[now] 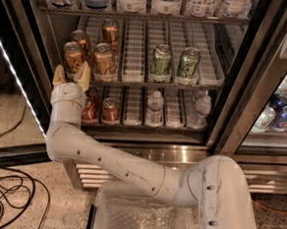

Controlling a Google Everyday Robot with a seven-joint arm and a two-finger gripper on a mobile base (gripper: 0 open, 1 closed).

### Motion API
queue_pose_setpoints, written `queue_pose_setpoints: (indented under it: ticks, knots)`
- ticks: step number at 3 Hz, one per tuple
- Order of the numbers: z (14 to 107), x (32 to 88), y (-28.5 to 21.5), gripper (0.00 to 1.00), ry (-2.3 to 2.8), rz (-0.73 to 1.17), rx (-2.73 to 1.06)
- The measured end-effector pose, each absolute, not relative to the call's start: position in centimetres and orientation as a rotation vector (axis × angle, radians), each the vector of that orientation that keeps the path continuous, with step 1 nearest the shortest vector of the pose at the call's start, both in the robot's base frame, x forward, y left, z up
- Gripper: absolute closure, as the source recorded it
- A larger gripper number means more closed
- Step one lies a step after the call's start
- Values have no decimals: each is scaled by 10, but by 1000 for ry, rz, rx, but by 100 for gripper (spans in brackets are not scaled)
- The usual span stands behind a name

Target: Pick orange can from middle shelf of fridge

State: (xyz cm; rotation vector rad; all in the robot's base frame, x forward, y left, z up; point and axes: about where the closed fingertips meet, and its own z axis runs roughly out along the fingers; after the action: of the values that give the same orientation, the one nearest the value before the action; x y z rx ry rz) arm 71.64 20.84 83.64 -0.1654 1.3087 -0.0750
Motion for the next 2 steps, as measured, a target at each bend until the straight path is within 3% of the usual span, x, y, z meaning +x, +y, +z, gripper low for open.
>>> queue_pose_setpoints:
  ticks: [2]
  knots:
    - [842, 737, 205, 37, 1307, -83, -142]
